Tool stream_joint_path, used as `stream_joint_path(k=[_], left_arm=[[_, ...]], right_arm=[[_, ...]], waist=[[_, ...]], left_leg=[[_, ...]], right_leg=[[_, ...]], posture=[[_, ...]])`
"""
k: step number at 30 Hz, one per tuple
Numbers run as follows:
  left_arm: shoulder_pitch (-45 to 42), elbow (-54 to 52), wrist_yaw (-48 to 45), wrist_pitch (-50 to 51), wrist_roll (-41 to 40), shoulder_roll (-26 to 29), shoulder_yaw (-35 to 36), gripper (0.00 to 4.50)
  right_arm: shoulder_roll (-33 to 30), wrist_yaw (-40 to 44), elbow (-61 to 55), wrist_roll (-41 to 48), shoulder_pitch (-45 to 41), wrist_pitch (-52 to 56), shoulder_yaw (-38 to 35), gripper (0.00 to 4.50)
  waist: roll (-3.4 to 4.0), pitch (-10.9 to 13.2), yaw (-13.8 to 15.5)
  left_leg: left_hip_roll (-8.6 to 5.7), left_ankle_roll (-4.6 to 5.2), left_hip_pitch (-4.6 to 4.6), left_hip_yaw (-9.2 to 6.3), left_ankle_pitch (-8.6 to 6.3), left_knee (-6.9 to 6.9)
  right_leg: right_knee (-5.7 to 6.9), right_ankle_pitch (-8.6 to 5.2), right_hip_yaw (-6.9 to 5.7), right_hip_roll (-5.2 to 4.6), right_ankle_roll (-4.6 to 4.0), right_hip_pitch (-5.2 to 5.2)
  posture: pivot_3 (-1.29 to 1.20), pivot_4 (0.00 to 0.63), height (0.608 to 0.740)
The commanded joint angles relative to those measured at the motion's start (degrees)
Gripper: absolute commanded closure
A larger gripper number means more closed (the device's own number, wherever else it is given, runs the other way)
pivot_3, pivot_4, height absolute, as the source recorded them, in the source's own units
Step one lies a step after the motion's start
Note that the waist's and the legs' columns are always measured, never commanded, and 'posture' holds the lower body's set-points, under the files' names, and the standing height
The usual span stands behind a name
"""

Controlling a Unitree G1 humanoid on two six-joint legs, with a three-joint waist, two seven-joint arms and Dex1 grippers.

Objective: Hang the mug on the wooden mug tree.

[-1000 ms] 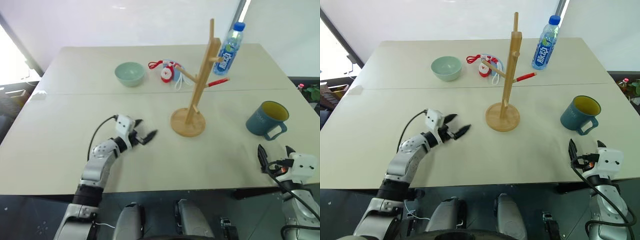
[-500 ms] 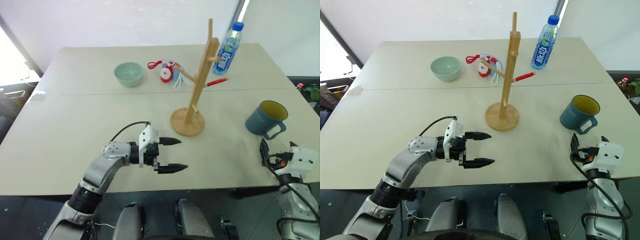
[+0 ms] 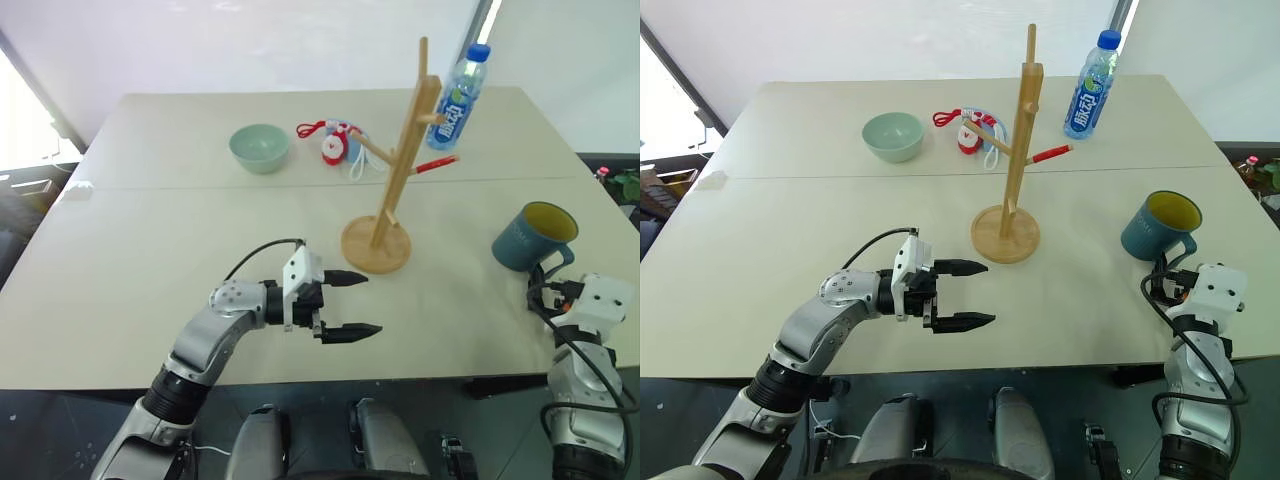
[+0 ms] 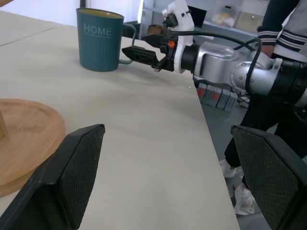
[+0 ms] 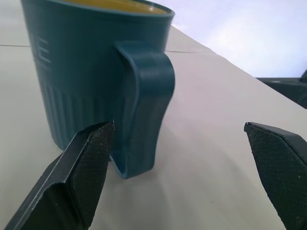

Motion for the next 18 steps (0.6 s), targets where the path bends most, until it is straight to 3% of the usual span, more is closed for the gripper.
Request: stream_joint_path(k=[1, 12, 16, 18], left_arm=[[-0.24, -2.52, 0.17, -0.77, -0.47, -0.33, -0.28, 0.0], [-0.61, -2.51, 0.27, -0.77, -0.45, -0.36, -0.16, 0.0], [-0.58, -2.49, 0.38, -0.82, -0.35, -0.32, -0.06, 0.0], [-0.55, -2.52, 0.54, -0.83, -0.32, -0.33, 0.03, 0.0]], right_arm=[[-0.8, -2.61, 0.35, -0.69, -1.51, 0.61, -1.91, 0.05], [0.74, -5.43, 2.63, 1.53, -5.44, 2.18, -1.95, 0.05], [1.15, -4.39, 3.32, 3.19, -6.53, 2.33, -1.89, 1.32], [1.27, -4.01, 3.36, 3.9, -6.65, 2.51, -1.78, 2.4]], waist=[[0.0, 0.0, -0.02], [0.0, 0.0, -0.07], [0.01, 0.0, -0.15], [0.01, 0.0, -0.08]], left_leg=[[0.0, 0.0, 0.0, 0.0, 0.0, 0.0], [0.0, 0.0, 0.0, -0.01, 0.0, 0.0], [0.0, 0.0, 0.0, 0.0, 0.0, 0.0], [0.0, 0.0, 0.0, -0.01, 0.0, 0.0]], right_leg=[[0.0, 0.0, 0.0, 0.0, 0.0, 0.0], [0.0, 0.0, 0.0, 0.03, 0.0, 0.0], [0.01, 0.0, 0.01, 0.04, 0.01, 0.0], [0.01, 0.0, 0.01, 0.05, 0.01, 0.0]], posture=[[0.0, 0.15, 0.74], [0.0, 0.15, 0.74], [0.0, 0.15, 0.74], [0.0, 0.15, 0.74]])
